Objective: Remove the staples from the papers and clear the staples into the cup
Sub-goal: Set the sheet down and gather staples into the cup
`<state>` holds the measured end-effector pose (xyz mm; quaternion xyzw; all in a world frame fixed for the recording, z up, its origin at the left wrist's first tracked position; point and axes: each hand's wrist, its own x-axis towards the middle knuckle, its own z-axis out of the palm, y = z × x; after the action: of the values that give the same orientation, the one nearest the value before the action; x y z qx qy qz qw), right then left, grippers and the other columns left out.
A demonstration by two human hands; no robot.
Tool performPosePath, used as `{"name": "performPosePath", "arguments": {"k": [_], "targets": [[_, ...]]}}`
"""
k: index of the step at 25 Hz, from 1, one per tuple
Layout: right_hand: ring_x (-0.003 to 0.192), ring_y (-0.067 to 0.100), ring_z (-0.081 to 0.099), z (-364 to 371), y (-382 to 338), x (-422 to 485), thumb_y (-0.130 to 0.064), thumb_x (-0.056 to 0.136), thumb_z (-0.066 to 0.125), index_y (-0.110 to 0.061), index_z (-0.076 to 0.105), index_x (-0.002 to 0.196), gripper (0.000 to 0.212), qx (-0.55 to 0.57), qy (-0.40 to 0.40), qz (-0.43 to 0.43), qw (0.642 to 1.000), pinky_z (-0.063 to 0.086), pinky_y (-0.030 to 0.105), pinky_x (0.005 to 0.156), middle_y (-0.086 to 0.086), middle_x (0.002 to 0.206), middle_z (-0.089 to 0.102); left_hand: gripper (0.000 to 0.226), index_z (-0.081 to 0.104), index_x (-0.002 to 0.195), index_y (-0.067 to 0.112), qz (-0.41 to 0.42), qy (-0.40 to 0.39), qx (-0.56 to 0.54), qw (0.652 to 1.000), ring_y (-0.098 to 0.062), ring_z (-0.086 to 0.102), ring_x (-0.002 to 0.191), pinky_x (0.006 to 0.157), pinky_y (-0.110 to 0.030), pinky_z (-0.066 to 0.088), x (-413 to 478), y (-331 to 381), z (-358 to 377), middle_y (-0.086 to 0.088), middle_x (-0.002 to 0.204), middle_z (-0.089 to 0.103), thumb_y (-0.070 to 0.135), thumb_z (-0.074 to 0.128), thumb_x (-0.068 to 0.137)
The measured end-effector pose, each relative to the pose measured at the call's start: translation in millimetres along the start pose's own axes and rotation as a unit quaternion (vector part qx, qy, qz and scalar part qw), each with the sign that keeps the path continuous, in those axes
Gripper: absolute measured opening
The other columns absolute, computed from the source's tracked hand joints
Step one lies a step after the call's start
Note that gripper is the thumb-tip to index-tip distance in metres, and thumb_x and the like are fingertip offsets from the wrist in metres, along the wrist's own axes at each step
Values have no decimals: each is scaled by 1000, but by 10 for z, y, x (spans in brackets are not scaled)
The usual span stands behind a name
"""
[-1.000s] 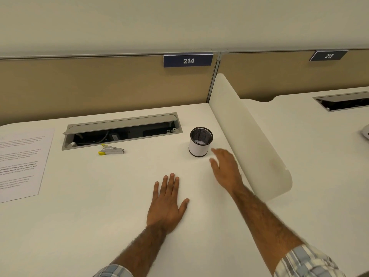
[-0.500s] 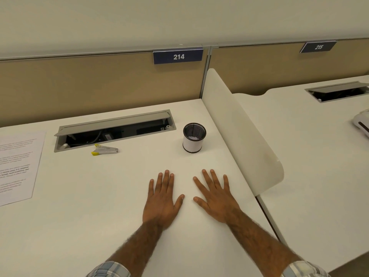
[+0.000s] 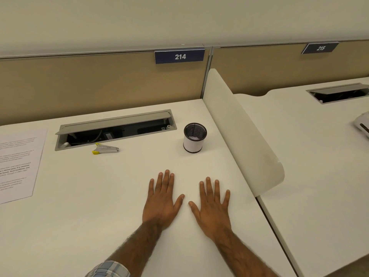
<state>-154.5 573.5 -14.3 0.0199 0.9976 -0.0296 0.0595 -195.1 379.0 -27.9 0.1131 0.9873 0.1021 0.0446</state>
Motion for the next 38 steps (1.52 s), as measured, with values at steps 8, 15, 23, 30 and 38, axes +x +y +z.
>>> {"name": "performPosePath", "arguments": {"k": [8,15,23,30,38], "targets": [[153,32,-5,-78,102,21,-68,97,21,-37,-1,157,70,-6,30,-44,999,6,65,117,6,167,-6,80,-8,165,20,2,3,2,1000,-19,-15,160,128,-47,-4,-5,1,-5,1,173,-14,68,7,102],[153,33,2,-86,114,121,-68,98,21,-41,8,156,66,-27,14,-97,995,11,66,116,5,167,1,80,-18,162,22,4,-6,4,1000,-17,-24,157,128,-46,-8,-7,12,-27,3,171,-25,67,9,103],[151,25,-19,-155,238,176,-70,94,3,-36,-15,155,72,37,-2,-4,999,-4,60,119,1,164,-22,80,-10,164,20,5,4,-2,1000,-18,-18,159,128,-46,-5,-8,7,-12,2,173,-17,66,10,102],[153,28,-11,-38,135,26,-71,94,1,-30,-4,158,76,13,-5,-21,1000,0,63,118,4,166,-12,79,-14,163,21,4,3,2,1000,-17,-21,158,128,-46,-6,-8,5,-2,2,172,-21,66,11,104],[153,32,0,-25,7,109,-71,95,11,-29,6,158,76,9,-1,-30,1000,8,65,116,6,167,-1,80,-12,164,21,3,5,3,1000,-18,-18,159,128,-47,-5,6,-5,26,1,173,-18,67,11,103]]}}
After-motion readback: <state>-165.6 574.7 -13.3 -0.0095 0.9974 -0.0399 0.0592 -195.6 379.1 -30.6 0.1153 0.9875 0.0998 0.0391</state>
